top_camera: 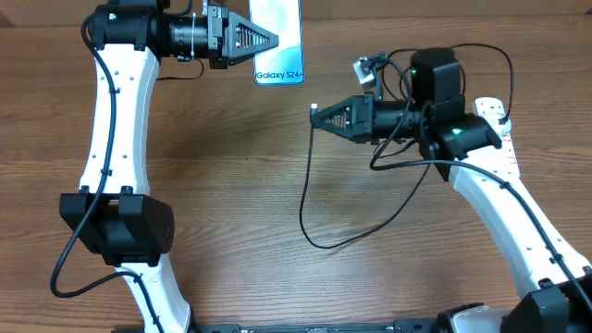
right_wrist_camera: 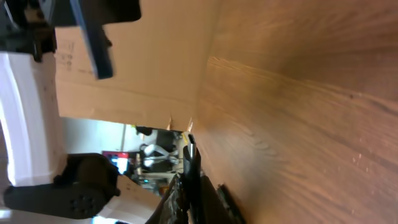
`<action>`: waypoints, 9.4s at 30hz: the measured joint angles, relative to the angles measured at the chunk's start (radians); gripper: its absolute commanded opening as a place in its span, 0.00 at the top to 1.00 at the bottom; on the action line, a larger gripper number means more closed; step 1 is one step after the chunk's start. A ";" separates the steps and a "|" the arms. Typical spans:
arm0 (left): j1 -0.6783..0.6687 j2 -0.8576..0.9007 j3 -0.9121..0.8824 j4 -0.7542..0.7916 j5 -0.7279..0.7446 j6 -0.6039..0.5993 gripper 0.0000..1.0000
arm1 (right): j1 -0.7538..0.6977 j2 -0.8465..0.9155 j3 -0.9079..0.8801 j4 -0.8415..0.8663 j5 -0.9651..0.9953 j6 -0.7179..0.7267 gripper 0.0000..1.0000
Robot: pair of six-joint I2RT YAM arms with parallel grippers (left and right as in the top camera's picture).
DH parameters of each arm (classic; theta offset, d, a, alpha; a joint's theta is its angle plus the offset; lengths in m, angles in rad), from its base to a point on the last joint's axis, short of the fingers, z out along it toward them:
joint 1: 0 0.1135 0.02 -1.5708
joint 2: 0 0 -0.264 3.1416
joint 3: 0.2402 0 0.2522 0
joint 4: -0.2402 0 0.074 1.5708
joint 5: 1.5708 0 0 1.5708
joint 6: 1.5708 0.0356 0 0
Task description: Plug charger to phone and switch on socket
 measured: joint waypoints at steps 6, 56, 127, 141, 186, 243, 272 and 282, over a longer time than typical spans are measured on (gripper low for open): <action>-0.008 0.000 0.000 0.000 -0.016 0.000 0.96 | -0.010 0.000 0.000 0.002 -0.043 -0.024 0.96; -0.089 0.000 0.000 0.084 0.100 0.018 0.96 | 0.034 -0.001 0.001 0.335 -0.153 0.100 0.96; -0.089 0.000 0.000 0.082 0.113 -0.026 0.96 | 0.022 -0.001 0.001 0.338 -0.139 0.100 0.96; -0.089 0.000 0.000 0.082 0.113 -0.026 0.96 | 0.022 -0.001 0.001 0.338 -0.138 0.101 0.96; -0.095 0.000 0.000 0.081 0.099 -0.026 0.96 | 0.022 -0.001 0.001 0.335 -0.137 0.092 0.96; -0.102 0.000 0.000 0.078 0.045 -0.003 0.96 | 0.021 -0.001 0.001 0.260 -0.109 0.042 0.96; -0.102 0.000 0.000 0.082 0.045 -0.003 0.96 | -0.001 -0.001 0.001 0.261 -0.145 0.036 0.96; -0.102 0.000 0.000 0.082 0.051 -0.003 0.96 | 0.000 -0.001 0.001 0.260 -0.139 0.035 0.96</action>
